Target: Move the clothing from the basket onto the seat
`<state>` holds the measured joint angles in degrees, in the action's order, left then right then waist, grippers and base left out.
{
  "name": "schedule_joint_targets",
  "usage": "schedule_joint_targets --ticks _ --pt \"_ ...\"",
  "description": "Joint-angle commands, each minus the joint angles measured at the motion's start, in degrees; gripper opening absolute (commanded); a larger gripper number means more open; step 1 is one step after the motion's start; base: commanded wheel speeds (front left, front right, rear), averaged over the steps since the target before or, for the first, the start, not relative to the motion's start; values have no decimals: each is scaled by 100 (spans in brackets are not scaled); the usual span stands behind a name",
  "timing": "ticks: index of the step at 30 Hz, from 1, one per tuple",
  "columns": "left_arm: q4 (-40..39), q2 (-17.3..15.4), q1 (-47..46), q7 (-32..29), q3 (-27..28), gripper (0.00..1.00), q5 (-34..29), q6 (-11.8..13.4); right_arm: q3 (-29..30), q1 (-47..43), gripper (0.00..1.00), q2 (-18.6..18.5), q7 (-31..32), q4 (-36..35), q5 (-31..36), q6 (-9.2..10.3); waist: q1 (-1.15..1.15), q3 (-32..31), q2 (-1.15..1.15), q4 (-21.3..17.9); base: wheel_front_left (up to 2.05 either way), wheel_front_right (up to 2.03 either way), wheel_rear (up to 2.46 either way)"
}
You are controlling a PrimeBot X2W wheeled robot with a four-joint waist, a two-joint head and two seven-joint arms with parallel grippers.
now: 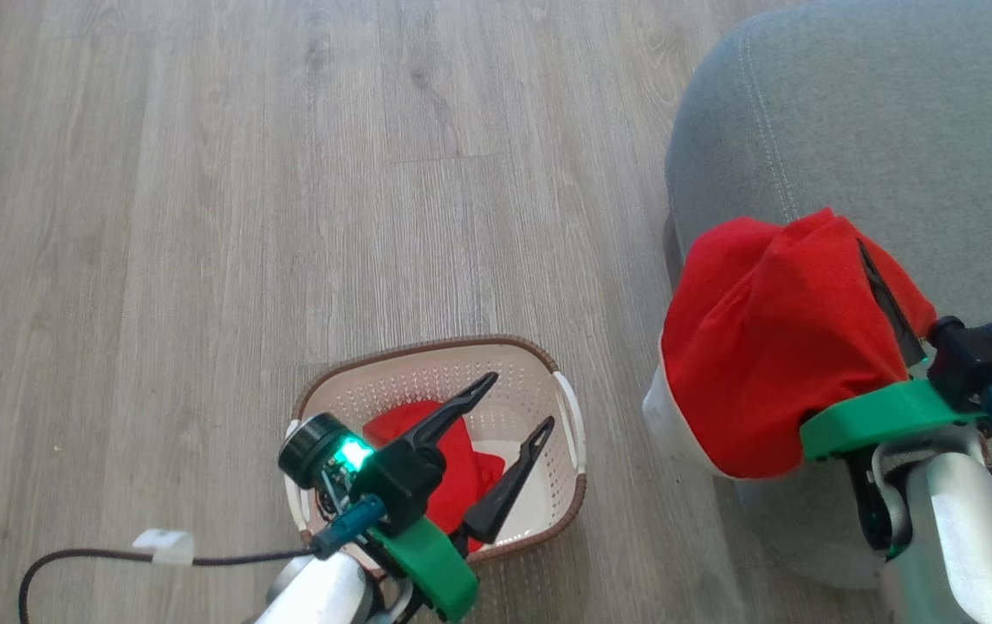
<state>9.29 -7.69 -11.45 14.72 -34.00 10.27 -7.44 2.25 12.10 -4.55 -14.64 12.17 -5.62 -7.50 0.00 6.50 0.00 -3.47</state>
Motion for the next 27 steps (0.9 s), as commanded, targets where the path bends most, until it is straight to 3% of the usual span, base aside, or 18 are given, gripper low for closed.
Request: schedule_joint_targets --ticks 1,15,27 --pt "-111 -28 -106 28 143 100 69 -4 -52 47 0 41 -36 -149 -18 1 0 13 0 3 0 0 0" --pt "-27 9 -139 28 188 100 98 -4 47 93 0 75 -36 -132 -11 1 0 41 0 -122 0 0 0" --pt "-119 -22 -169 28 61 100 26 -4 180 72 0 80 -36 -281 34 1 0 116 0 -881 0 0 0"
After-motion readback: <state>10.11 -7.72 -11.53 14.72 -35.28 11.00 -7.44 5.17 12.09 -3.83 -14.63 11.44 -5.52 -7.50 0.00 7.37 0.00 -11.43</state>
